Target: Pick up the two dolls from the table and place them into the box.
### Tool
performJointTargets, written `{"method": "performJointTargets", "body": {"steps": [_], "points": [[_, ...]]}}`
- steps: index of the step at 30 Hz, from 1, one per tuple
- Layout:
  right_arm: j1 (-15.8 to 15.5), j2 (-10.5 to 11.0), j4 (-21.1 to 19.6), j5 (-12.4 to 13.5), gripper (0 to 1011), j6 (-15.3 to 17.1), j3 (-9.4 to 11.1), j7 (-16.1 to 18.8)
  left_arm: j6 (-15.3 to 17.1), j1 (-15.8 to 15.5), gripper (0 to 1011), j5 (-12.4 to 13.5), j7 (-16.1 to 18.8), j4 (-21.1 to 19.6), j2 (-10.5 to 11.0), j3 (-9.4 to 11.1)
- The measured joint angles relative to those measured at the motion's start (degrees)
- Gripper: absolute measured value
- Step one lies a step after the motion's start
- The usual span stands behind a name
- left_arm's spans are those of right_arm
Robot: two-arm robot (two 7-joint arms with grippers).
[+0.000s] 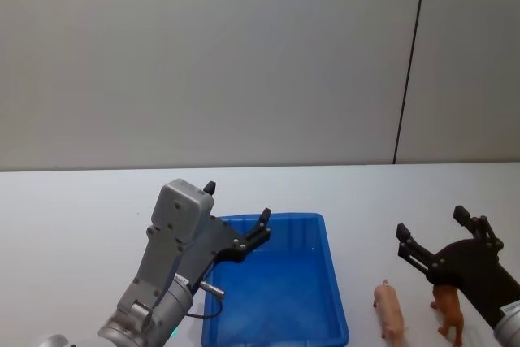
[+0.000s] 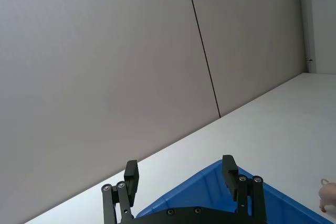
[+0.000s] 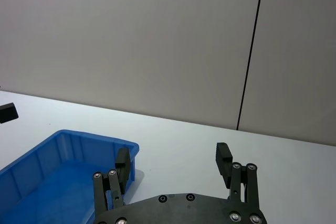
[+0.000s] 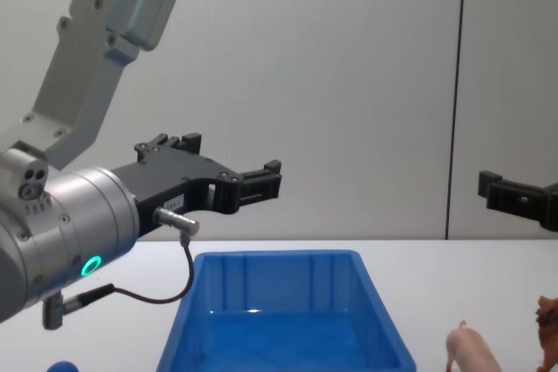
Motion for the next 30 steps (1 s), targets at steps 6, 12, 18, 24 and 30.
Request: {"method": "performJointTargets", "body": {"steps": [6,12,18,24,30], "points": [[0.0,0.0,0.0,0.0,1001,0.0,0.0,0.0,0.0,0.0,1001,0.0,0.0,0.0,0.0,0.0],[0.0,0.0,0.0,0.0,1001,0.0,0.0,0.0,0.0,0.0,1001,0.0,0.0,0.0,0.0,0.0],[0.0,0.0,0.0,0.0,1001,0.0,0.0,0.0,0.0,0.0,1001,0.0,0.0,0.0,0.0,0.0],[0.0,0.4,0.4,0.1,1001,0.4,0.3,0.6,0.0,0.0,1001,0.0,0.0,0.0,0.0,0.0],[-0.1,1.5,1.6,0.6,1001,1.8,1.1,2.2,0.0,0.0,1001,0.0,0.0,0.0,0.0,0.0]]}}
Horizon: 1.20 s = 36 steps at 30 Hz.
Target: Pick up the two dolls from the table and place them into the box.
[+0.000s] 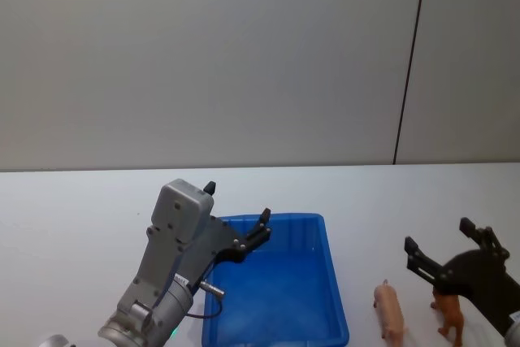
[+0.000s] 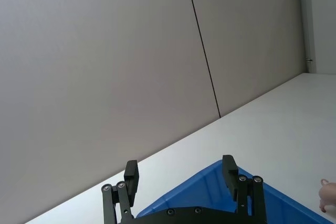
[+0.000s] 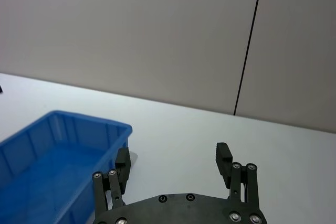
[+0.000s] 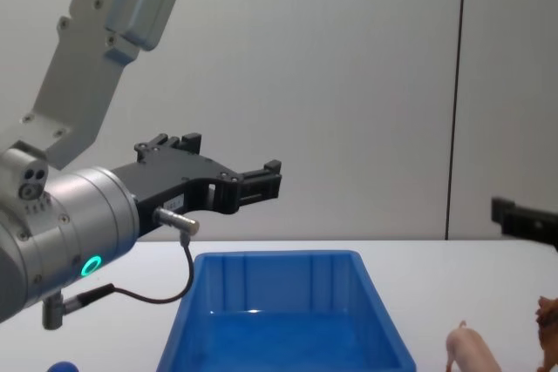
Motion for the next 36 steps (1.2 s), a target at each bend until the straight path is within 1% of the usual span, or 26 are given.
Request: {"method": "performJointTargets", "body": {"steps": [5,6,9,16,24,30,34,35,36], "points": [[-0.2,1.3,1.5,0.3,1001,1.5,0.8,1.7,0.0,0.0,1001,0.0,0.0,0.0,0.0,0.0],[-0.2,1.3,1.5,0.3,1001,1.5,0.8,1.7,0.0,0.0,1001,0.0,0.0,0.0,0.0,0.0],[-0.3,2.2,2.6,0.5,1001,2.7,1.3,2.9,0.0,0.0,1001,0.0,0.0,0.0,0.0,0.0],[-0.2,3.1,4.8,0.9,1001,5.5,2.0,4.5,0.0,0.0,1001,0.0,0.0,0.0,0.0,0.0],[0.6,3.3,7.5,1.4,1001,8.8,2.1,6.1,0.0,0.0,1001,0.0,0.0,0.0,0.0,0.0],[1.6,2.9,9.7,1.9,1001,11.2,1.9,6.9,0.0,0.0,1001,0.0,0.0,0.0,0.0,0.0],[2.1,2.5,10.8,2.4,941,12.4,1.7,7.5,0.0,0.0,1001,0.0,0.0,0.0,0.0,0.0],[2.3,2.3,11.2,2.5,902,12.7,1.6,7.6,0.0,0.0,1001,0.0,0.0,0.0,0.0,0.0],[2.3,2.3,11.4,2.6,885,13.0,1.5,7.7,0.0,0.0,1001,0.0,0.0,0.0,0.0,0.0]]}}
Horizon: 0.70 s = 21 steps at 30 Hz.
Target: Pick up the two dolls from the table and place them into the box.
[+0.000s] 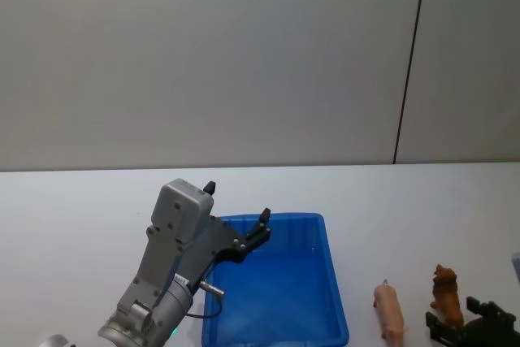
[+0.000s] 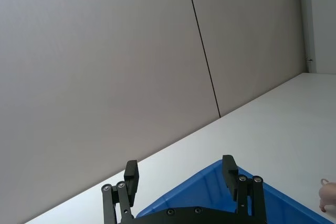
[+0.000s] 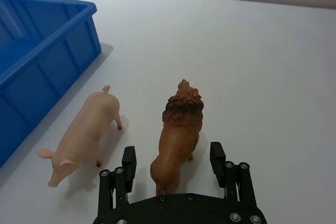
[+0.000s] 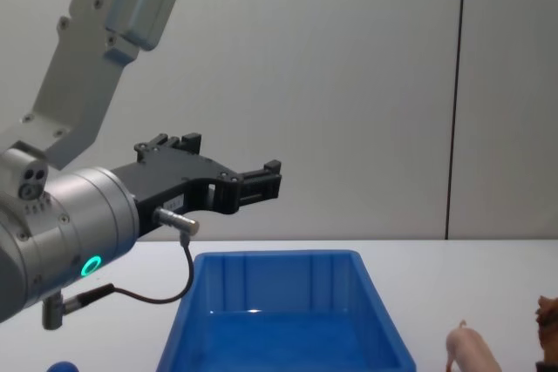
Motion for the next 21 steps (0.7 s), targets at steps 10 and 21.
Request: {"method": "performJointTargets", "body": {"steps": [10,21], "points": [[0.7,-0.8,0.9,0.9,588,1.3,-0.4,0.1,0.0,0.0,1001,0.0,0.0,0.0,0.0,0.0],[0.7,-1.2,-0.3,0.2,326,-0.8,-0.6,-1.6,0.0,0.0,1001,0.0,0.0,0.0,0.0,0.0]]}}
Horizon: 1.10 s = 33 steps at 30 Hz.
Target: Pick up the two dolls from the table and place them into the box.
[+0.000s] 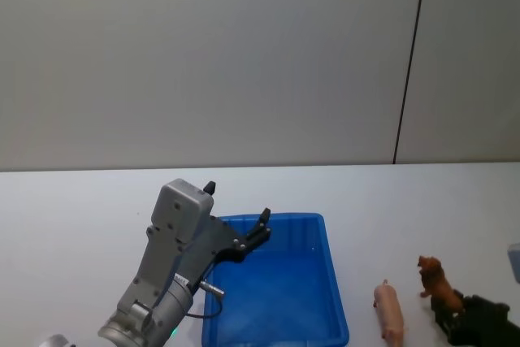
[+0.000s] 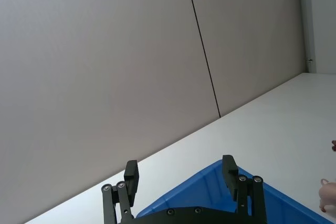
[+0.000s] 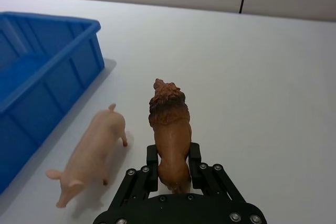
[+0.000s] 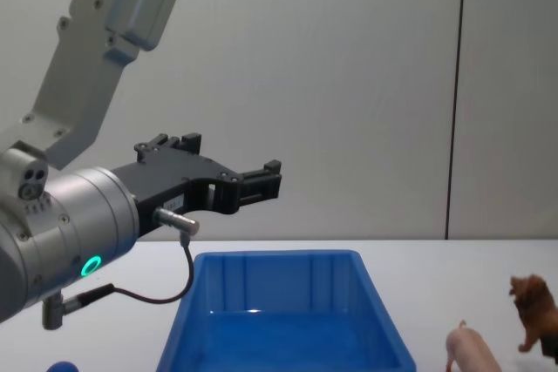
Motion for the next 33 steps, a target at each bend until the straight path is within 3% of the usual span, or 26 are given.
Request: {"method": "performJointTargets", "body": {"steps": [8,18,24,33], "points": [[0.6,-0.3,-2.3,-1.5,326,-2.6,-0.1,-0.4,0.0,0.0,1001,0.0,0.0,0.0,0.0,0.0],[3.5,-1.6,-4.3,-3.1,326,-3.6,-0.9,3.0,0.0,0.0,1001,0.0,0.0,0.0,0.0,0.0],[7.0,-3.6,-4.1,-3.8,325,-1.8,-2.0,6.9,0.0,0.0,1001,0.0,0.0,0.0,0.0,0.0],[12.5,-7.4,-0.5,-5.2,326,2.4,-4.5,12.4,0.0,0.0,1001,0.0,0.0,0.0,0.0,0.0]]}}
